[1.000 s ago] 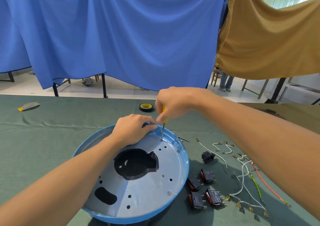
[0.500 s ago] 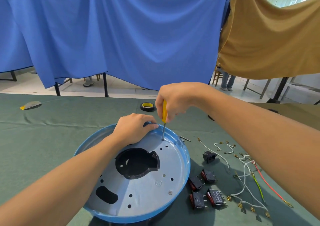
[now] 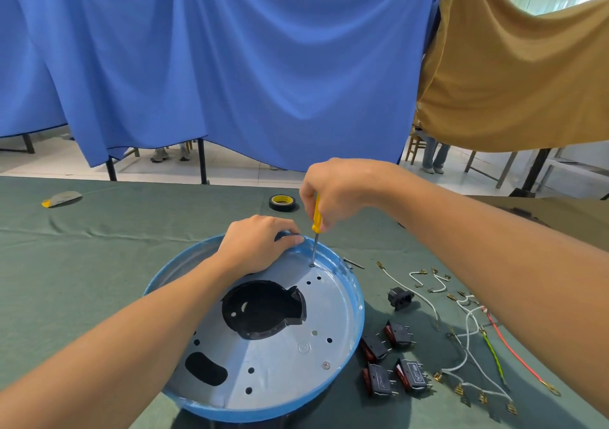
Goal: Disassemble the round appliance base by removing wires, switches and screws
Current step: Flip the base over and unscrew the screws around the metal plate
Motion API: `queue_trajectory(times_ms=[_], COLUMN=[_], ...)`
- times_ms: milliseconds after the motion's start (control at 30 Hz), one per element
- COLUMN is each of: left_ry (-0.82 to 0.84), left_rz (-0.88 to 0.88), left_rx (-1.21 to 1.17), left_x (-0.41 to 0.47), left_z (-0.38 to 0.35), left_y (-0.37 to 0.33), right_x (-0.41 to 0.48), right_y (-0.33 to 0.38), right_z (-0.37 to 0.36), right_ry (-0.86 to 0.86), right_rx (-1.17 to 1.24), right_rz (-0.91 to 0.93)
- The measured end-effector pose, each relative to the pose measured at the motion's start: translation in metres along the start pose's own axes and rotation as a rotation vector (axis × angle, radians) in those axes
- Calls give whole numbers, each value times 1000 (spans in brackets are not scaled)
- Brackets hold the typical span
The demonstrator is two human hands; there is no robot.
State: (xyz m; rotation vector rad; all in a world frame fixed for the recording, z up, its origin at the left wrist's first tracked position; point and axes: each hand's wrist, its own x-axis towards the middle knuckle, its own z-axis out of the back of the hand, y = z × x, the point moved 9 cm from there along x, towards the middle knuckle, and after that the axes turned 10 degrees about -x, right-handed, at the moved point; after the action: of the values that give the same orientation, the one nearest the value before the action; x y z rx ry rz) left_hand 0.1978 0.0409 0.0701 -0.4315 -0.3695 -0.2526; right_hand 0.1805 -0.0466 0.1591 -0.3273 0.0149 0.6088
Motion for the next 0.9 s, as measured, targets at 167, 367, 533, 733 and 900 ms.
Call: queue_trajectory(times_ms=[167,367,533,733,900], left_ry=[-2,1,1,-5,-9], left_rz=[2,-5,3,5,-9], left_rx=[-6,5,10,11,4], left_x=[-2,0,0,0,0], left_z=[1,-1,-1,-1,-1], left_y=[-1,1,1,2,0], right_x=[1,1,-1,2,5], right_y=[2,-3,-7,-10,-24], right_z=[-8,-8,1,-4,-6], right_ry=[68,94,-24,-88,-140], right_rx=[29,-92,62,106,13], right_rz=[-4,-58,-35,-4,-127])
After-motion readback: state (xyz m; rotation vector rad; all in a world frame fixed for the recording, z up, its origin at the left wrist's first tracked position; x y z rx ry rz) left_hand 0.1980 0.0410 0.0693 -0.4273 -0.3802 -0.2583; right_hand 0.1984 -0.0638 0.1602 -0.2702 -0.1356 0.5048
